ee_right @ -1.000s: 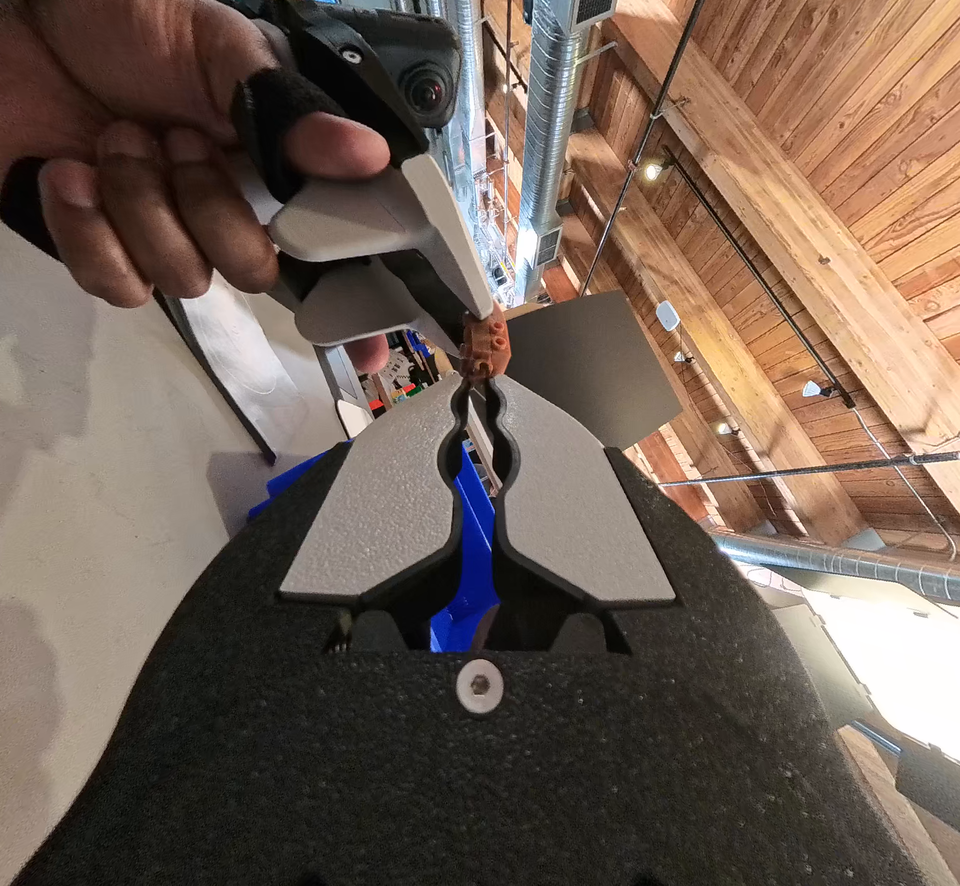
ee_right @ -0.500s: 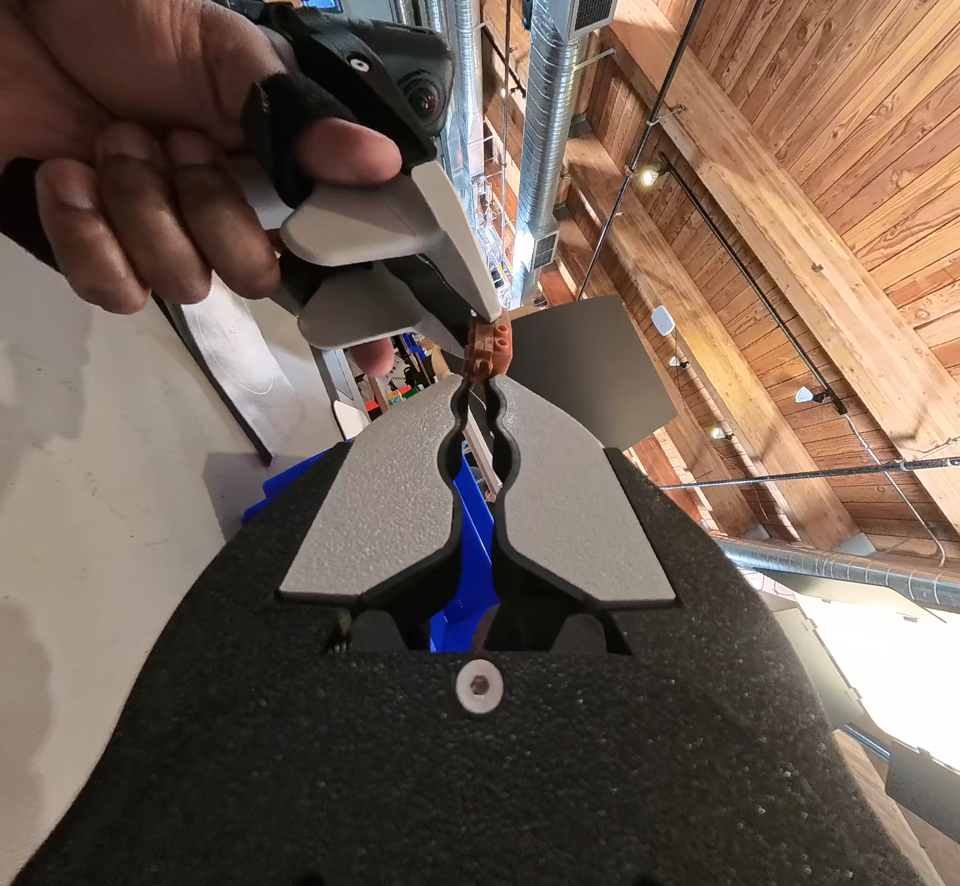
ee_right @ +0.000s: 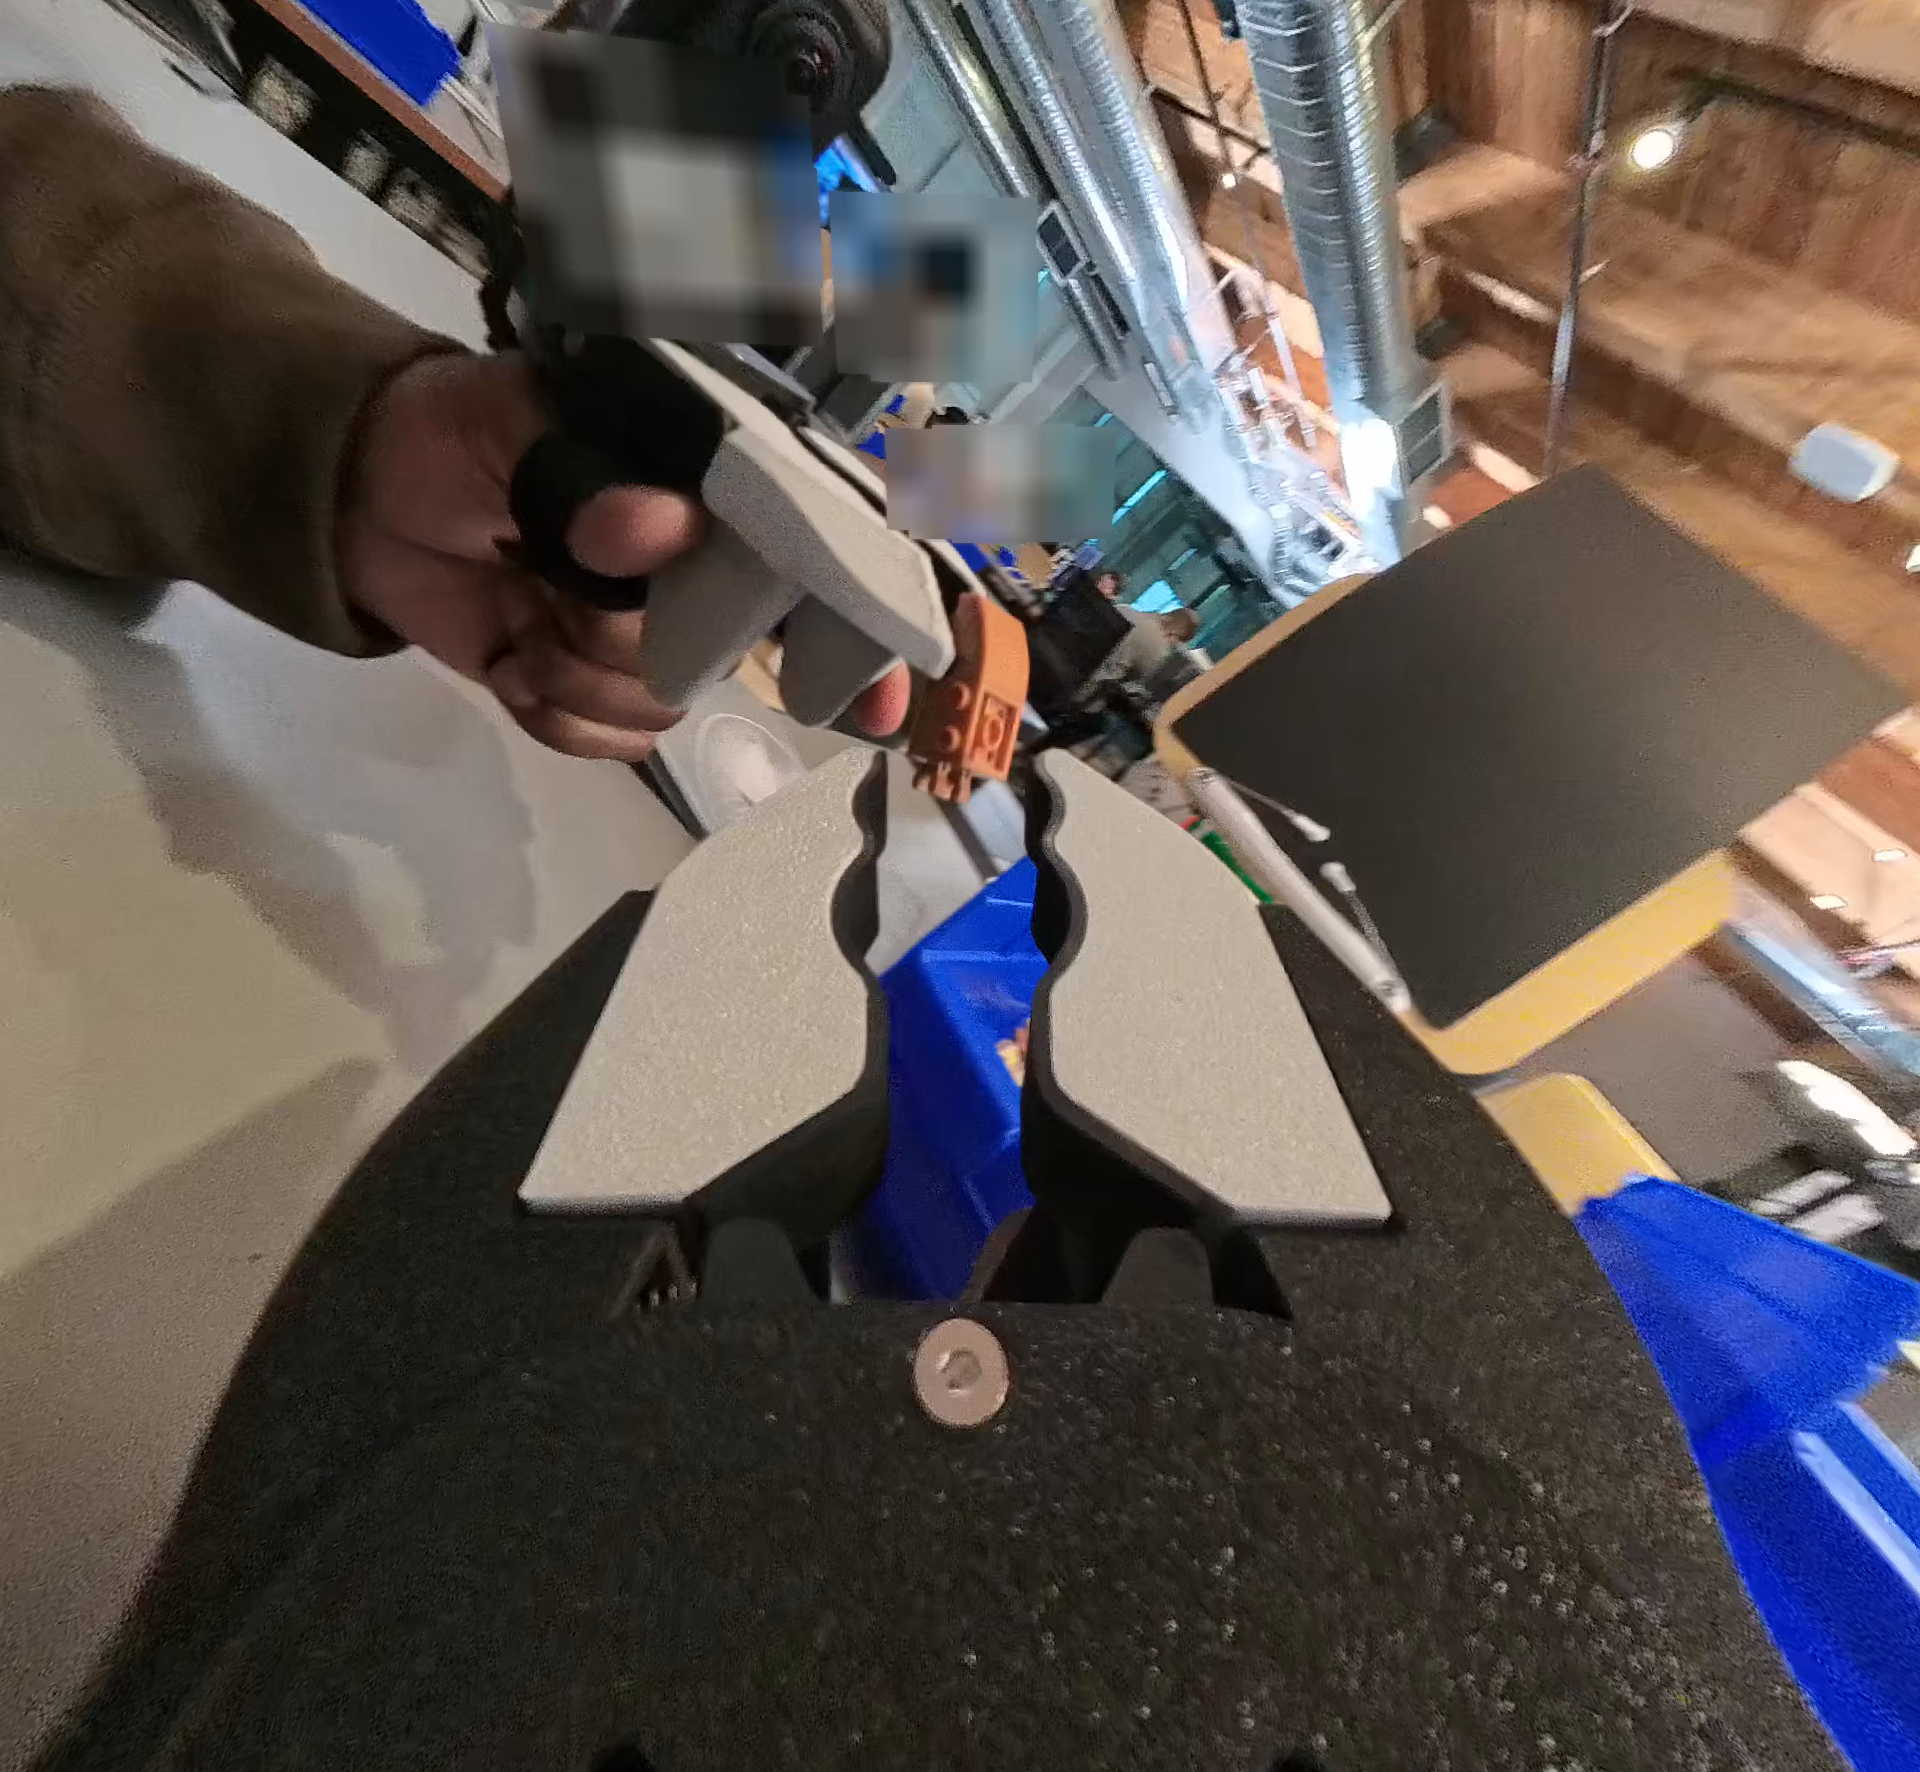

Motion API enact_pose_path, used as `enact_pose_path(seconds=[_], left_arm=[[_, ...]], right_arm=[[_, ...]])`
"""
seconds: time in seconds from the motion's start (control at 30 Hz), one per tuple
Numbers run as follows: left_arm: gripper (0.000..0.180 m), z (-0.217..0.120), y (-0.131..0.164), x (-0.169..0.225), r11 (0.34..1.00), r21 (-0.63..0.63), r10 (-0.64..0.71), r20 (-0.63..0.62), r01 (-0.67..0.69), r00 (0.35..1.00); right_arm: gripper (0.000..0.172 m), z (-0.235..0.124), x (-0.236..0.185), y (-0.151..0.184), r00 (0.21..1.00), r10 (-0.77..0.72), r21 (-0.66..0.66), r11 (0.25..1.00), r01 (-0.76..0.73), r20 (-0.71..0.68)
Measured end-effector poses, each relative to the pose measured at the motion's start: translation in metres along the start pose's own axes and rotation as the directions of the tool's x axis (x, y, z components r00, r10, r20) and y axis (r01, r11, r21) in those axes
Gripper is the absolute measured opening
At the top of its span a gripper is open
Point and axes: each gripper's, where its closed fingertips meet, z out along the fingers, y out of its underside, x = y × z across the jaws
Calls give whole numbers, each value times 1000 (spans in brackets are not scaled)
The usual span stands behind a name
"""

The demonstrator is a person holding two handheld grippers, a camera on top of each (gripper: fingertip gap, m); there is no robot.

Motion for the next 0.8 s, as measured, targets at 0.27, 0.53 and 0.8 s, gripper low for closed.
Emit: enact_pose_path(seconds=[0.27,0.53,0.8], left_arm=[[16,2,22,23,968,-153,182,-128,-201,975],[16,-3,35,33,938,-215,226,-222,-273,948],[16,-2,40,31,940,-213,222,-214,-267,951]], right_arm=[[25,1,-24,10,972,131,-79,990,-117,194],[21,-4,-41,13,930,166,-125,983,-132,327],[21,-5,-42,19,925,172,-147,981,-129,339]])
